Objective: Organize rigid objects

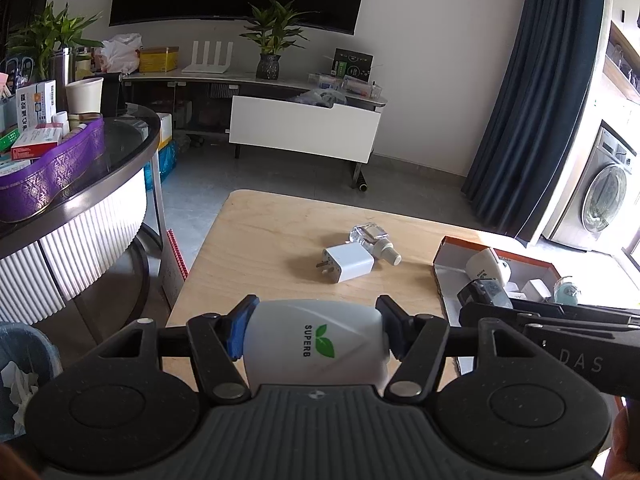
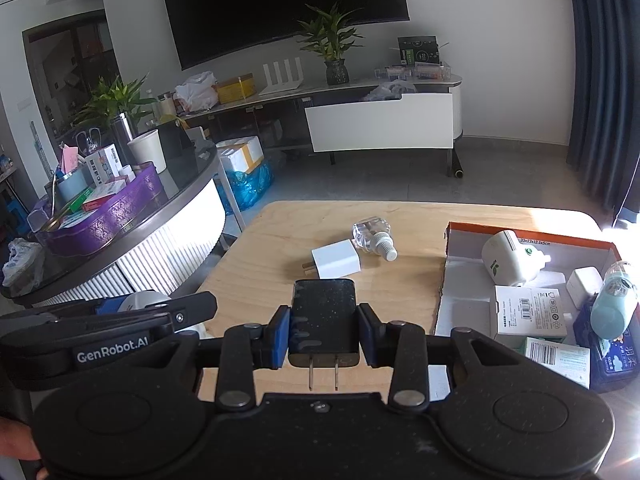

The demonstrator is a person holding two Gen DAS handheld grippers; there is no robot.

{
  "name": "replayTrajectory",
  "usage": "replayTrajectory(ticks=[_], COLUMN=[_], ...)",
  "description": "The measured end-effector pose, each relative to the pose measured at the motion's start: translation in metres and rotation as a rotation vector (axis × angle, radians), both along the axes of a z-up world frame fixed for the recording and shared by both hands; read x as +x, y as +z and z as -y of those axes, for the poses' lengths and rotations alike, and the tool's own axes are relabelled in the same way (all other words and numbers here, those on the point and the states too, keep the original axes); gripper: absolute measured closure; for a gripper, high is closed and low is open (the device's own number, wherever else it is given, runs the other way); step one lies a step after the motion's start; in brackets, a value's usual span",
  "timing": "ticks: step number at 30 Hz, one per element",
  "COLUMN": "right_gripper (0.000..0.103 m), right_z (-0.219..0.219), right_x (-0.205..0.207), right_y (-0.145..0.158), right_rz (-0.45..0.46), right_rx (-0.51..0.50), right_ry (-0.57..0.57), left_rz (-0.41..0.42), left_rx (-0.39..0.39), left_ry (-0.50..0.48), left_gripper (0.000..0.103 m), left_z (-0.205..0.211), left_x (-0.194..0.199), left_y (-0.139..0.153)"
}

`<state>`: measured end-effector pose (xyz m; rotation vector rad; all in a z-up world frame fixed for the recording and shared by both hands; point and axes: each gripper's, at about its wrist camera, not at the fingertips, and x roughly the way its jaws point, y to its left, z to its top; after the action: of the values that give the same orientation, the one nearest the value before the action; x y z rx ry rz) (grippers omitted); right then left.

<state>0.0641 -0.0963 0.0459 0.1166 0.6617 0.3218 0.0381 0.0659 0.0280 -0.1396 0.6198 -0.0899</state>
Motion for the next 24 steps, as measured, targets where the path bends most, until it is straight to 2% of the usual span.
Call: replayTrajectory(ticks=[24], right_gripper=[0.059], right_z=[0.026], right_x=[-0.04], right_y=[0.004], right_rz=[0.025], right_rx=[0.026], right_ry=[-0.047], left_rz=[0.015], left_rx=[0.006], left_ry=[-0.017], left_gripper=[0.039], left_z=[0.016], left_x=[-0.026], left_y=[0.004])
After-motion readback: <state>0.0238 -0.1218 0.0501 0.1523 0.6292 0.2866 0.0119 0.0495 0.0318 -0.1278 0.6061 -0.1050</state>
